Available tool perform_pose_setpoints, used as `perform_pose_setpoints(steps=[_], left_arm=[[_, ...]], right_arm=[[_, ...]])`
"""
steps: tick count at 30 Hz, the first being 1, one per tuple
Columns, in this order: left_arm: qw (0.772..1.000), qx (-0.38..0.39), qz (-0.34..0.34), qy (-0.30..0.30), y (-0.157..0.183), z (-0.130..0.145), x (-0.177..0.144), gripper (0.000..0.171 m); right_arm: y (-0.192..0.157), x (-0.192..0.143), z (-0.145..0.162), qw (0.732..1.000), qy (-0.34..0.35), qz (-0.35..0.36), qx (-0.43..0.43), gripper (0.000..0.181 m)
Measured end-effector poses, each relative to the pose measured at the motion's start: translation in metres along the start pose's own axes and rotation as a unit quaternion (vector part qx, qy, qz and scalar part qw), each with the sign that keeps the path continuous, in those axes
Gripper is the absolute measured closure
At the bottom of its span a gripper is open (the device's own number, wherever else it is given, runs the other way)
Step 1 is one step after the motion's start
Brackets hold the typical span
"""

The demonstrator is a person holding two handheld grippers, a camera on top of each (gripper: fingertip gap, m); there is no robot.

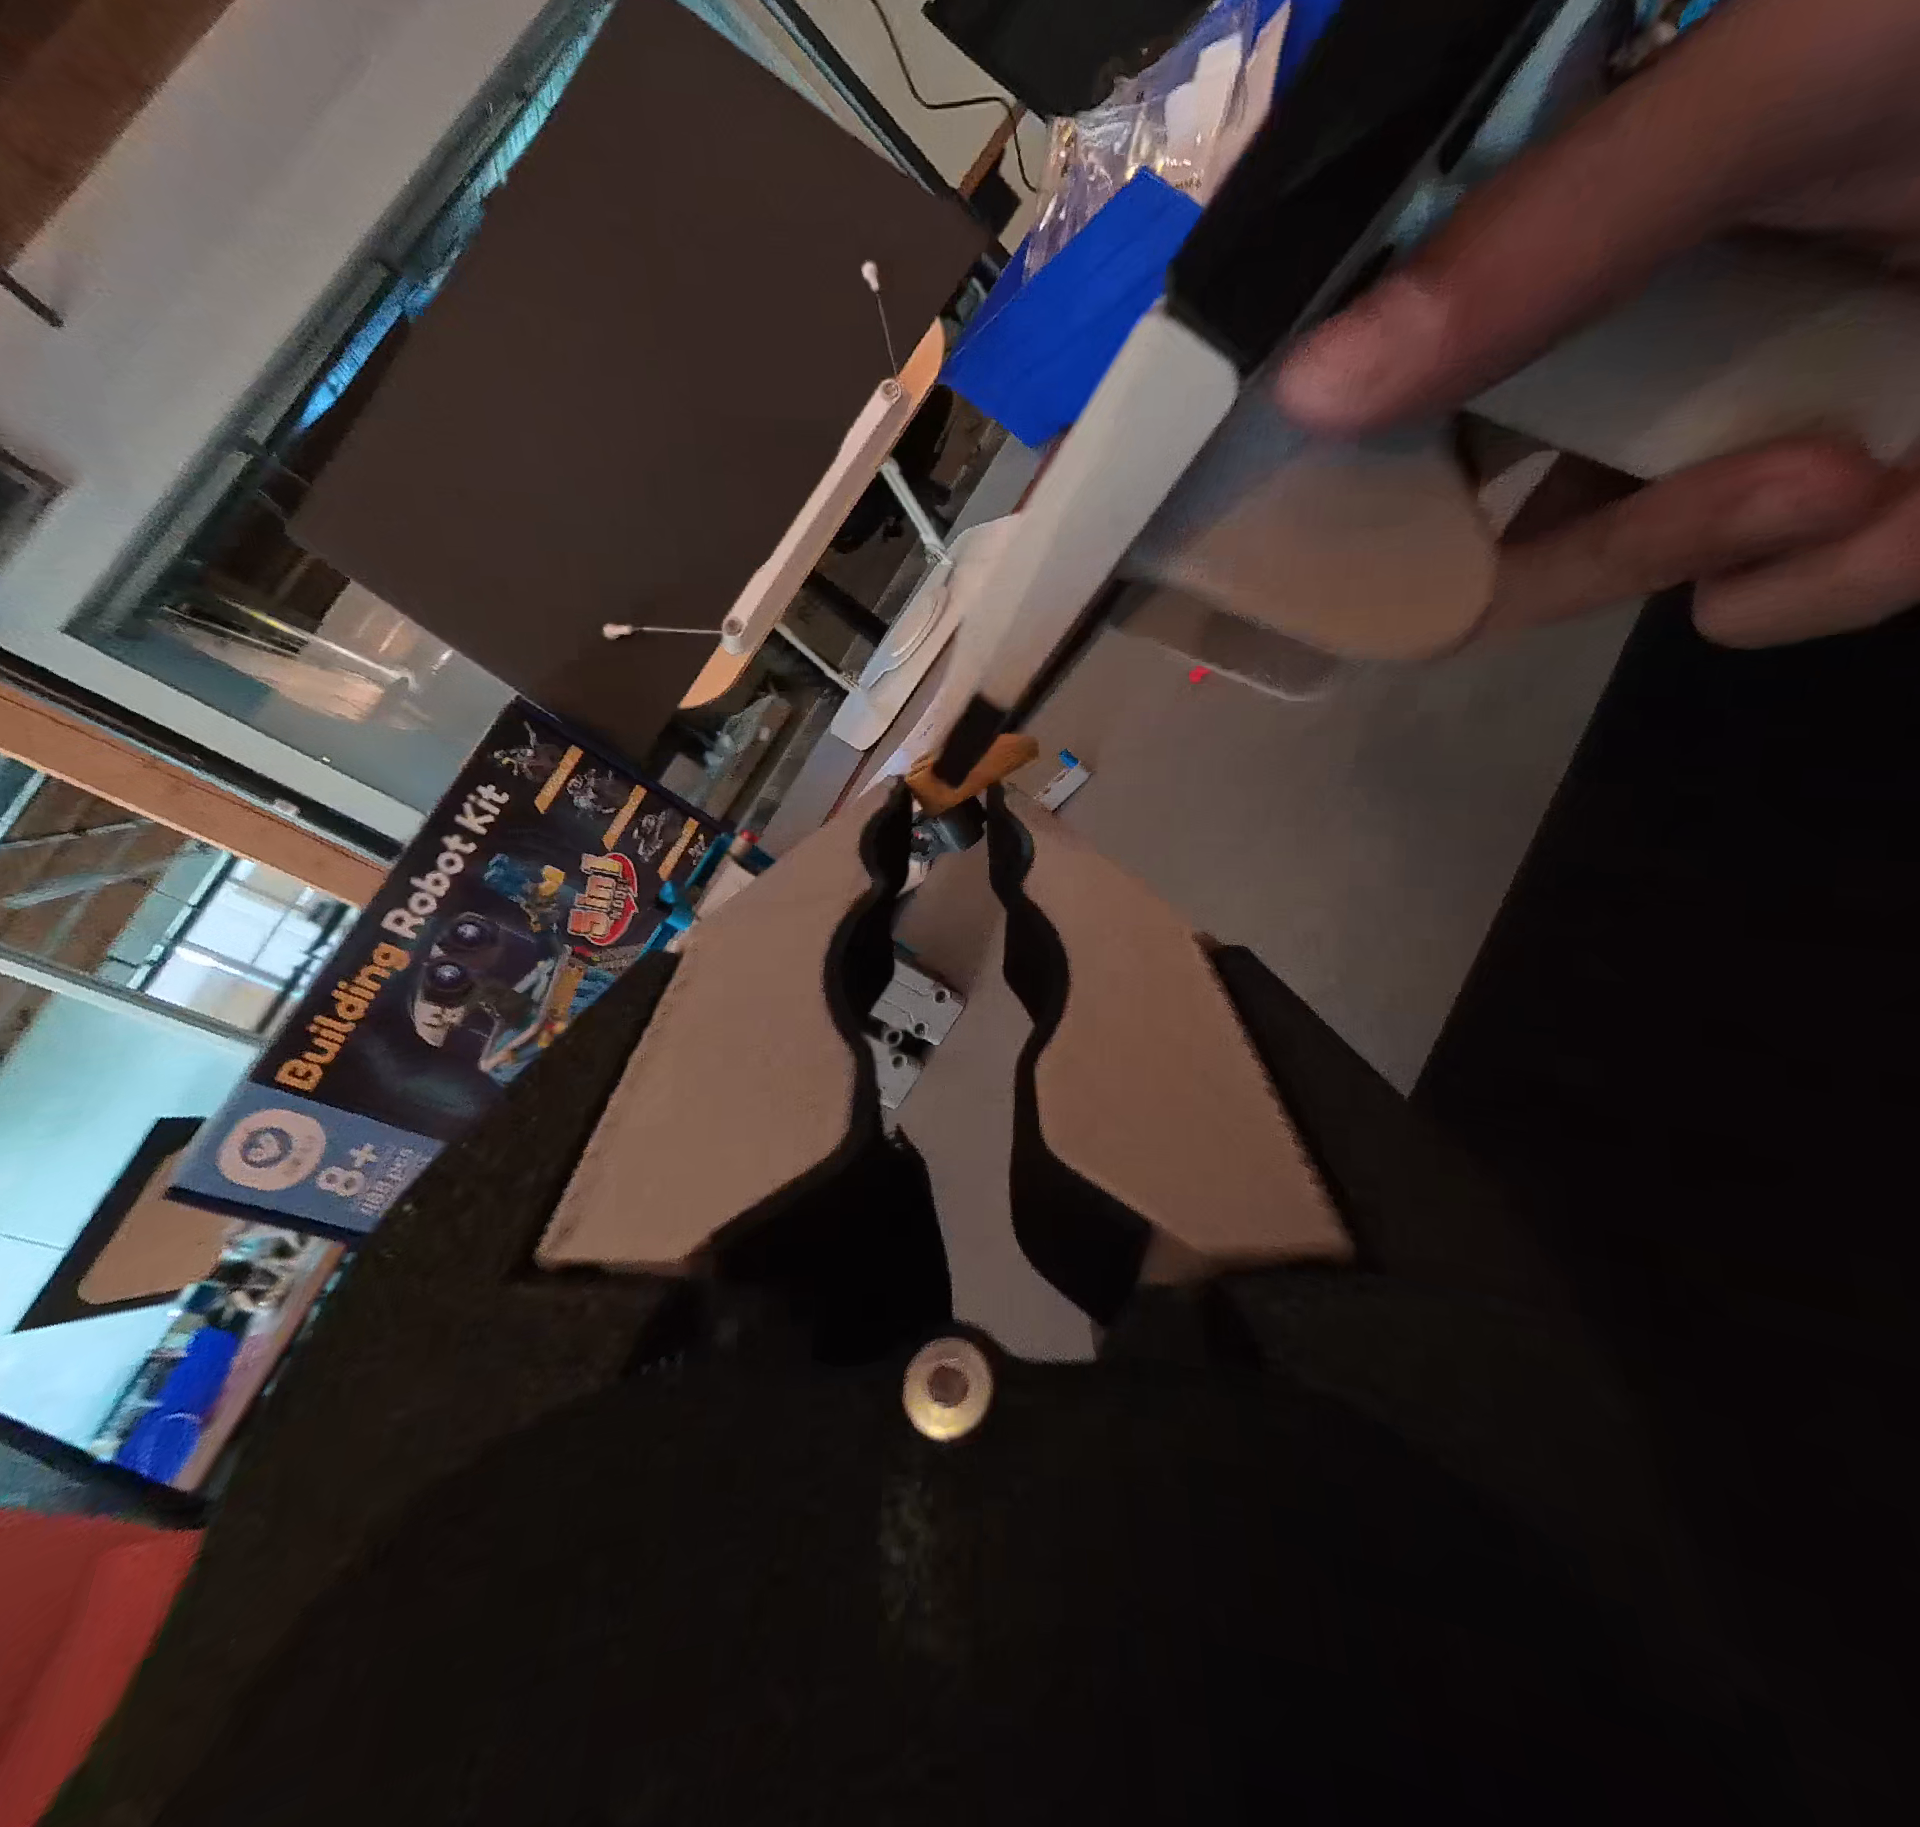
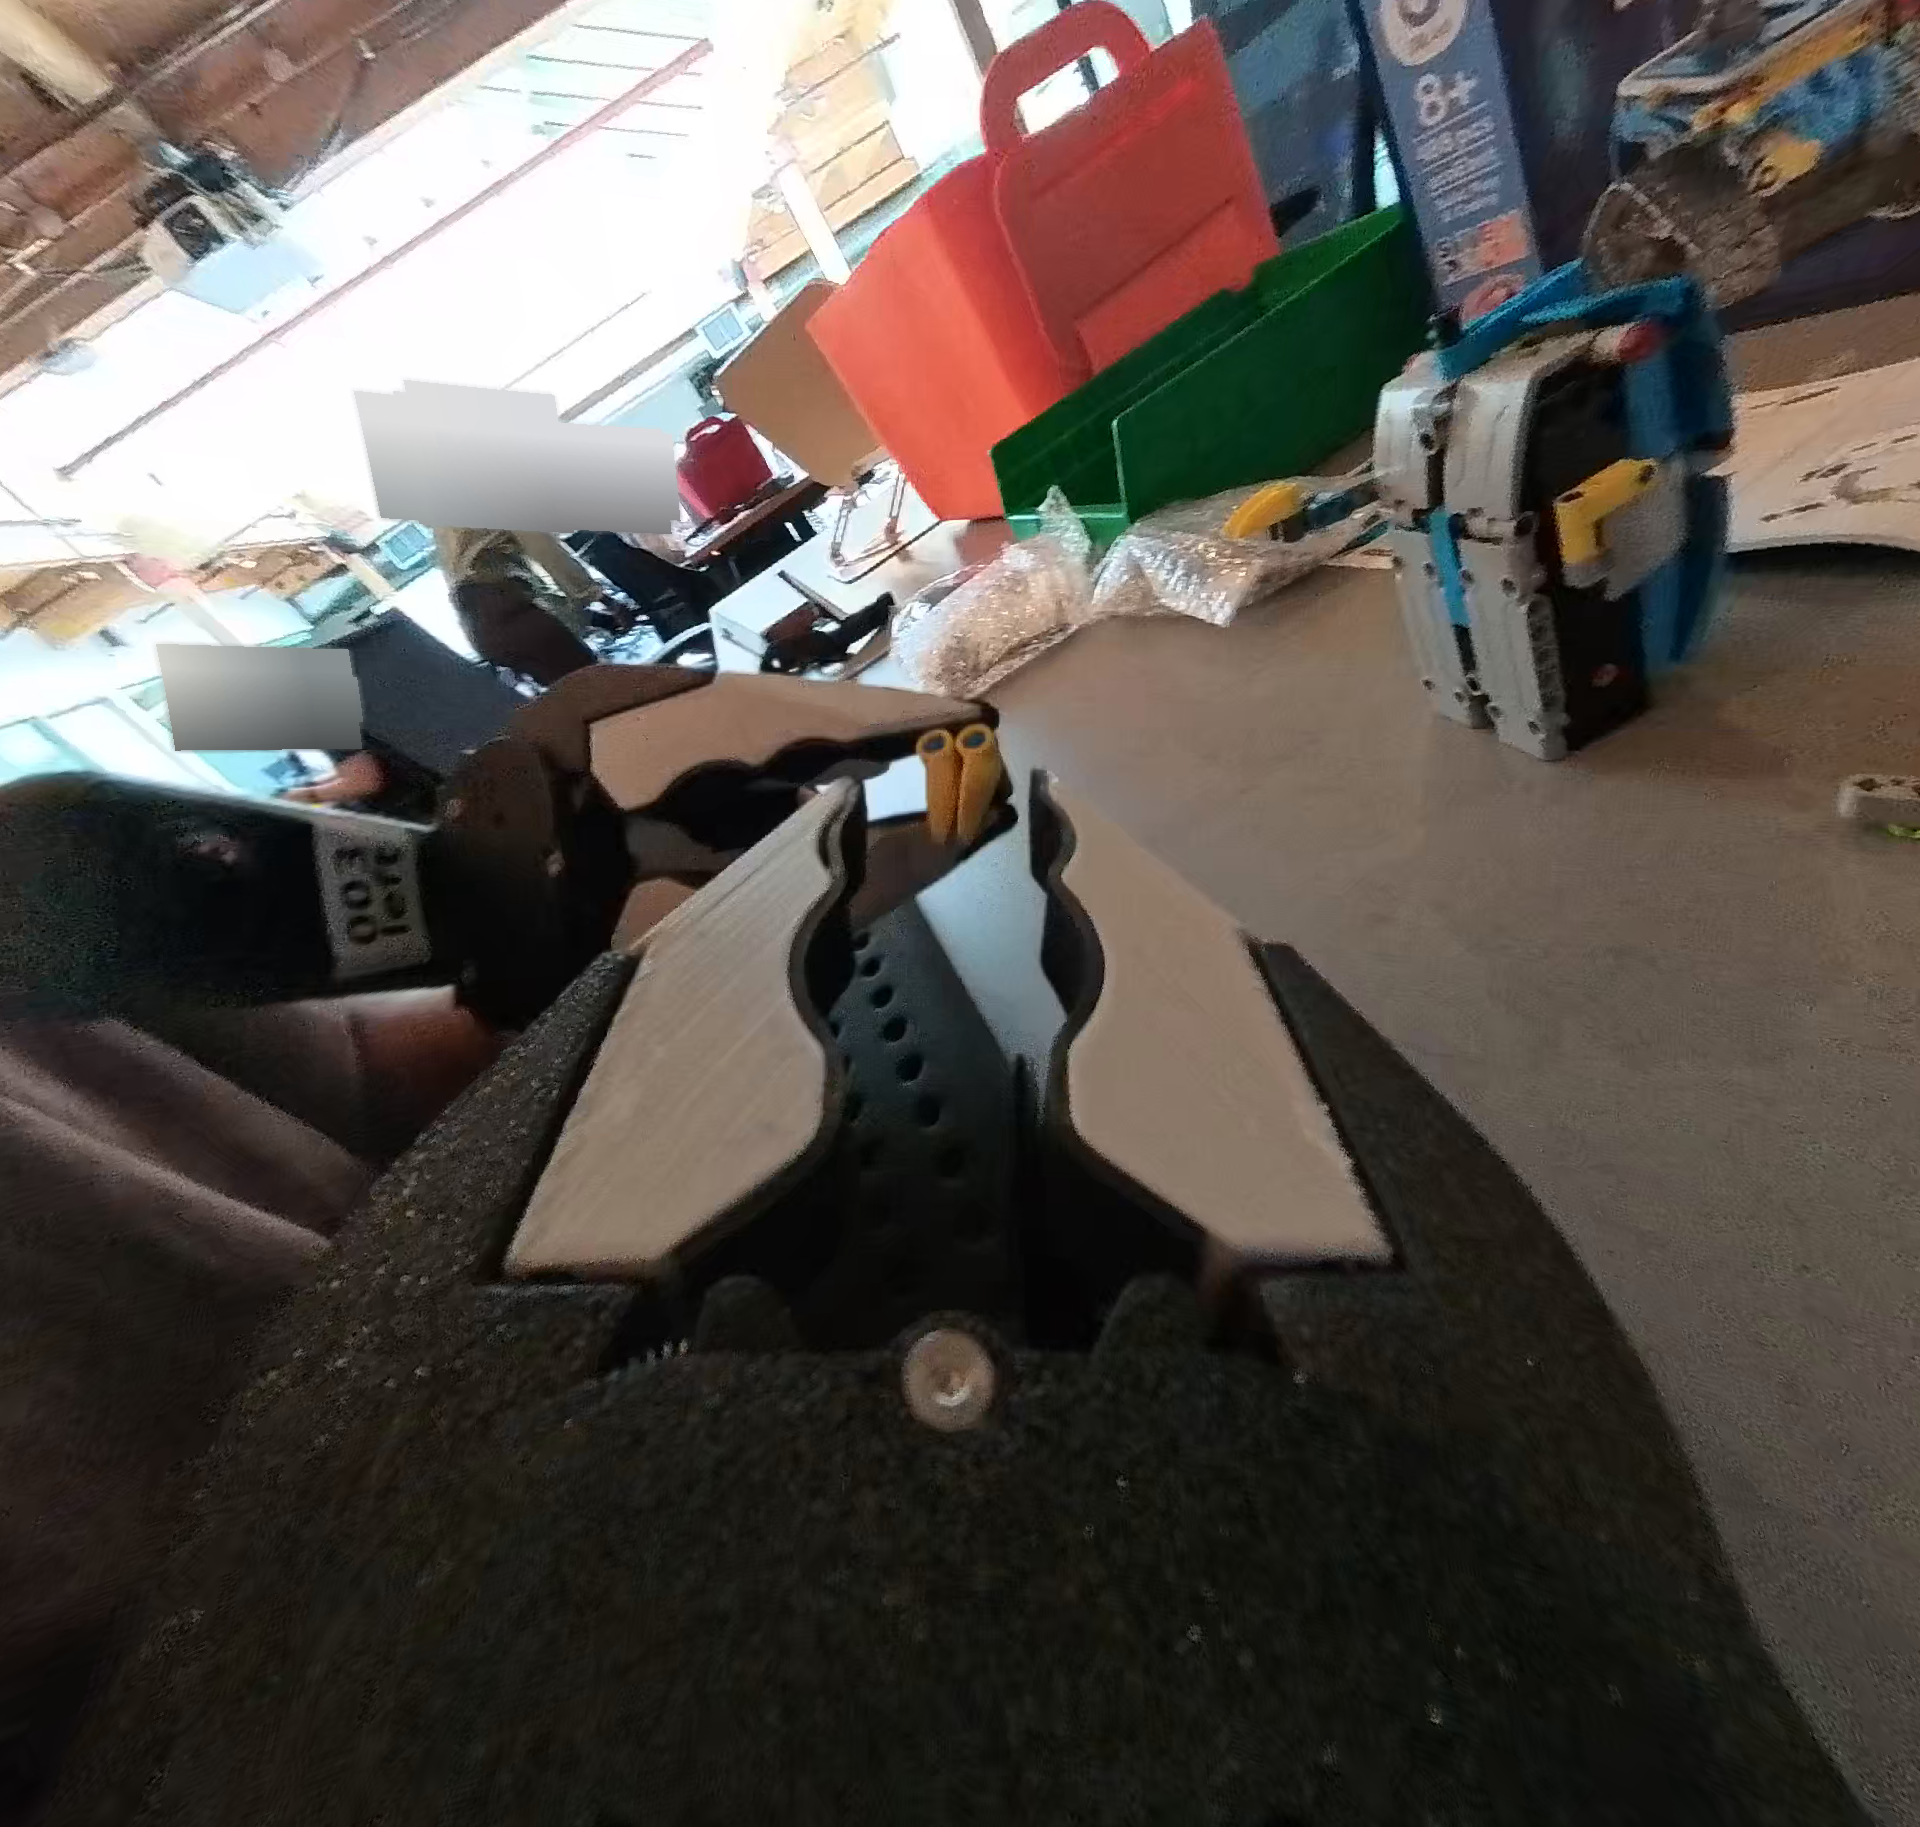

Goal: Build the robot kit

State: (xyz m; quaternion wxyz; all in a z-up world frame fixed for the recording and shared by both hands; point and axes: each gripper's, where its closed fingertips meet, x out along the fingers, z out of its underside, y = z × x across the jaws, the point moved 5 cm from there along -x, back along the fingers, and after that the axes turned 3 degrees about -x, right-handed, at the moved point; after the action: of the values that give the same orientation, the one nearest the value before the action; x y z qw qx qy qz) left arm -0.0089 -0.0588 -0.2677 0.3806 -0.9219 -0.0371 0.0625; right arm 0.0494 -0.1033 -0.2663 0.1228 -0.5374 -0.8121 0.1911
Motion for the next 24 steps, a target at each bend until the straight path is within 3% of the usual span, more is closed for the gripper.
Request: perform_pose_setpoints(steps=[5, 8, 12, 19, 24], left_arm=[[0.999, 0.029, -0.015, -0.002, 0.006, -0.007, 0.003, 0.158], [1.000, 0.007, -0.017, -0.006, 0.006, -0.006, 0.005, 0.151], [0.998, -0.041, -0.043, -0.025, -0.006, 0.005, 0.010, 0.141], [0.971, -0.228, -0.009, -0.069, -0.039, 0.039, 0.037, 0.140], [0.966, -0.253, 0.006, -0.045, -0.029, 0.044, 0.070, 0.140]], right_arm=[[0.000, -0.004, -0.003, 0.998, -0.006, 0.028, -0.054, 0.167], [0.002, -0.006, -0.005, 0.995, -0.032, 0.043, -0.087, 0.167], [0.021, -0.019, -0.022, 0.976, -0.046, 0.114, -0.178, 0.167], [0.114, -0.045, -0.070, 0.935, -0.063, 0.248, -0.247, 0.167], [0.165, -0.034, -0.074, 0.932, -0.060, 0.274, -0.230, 0.167]])
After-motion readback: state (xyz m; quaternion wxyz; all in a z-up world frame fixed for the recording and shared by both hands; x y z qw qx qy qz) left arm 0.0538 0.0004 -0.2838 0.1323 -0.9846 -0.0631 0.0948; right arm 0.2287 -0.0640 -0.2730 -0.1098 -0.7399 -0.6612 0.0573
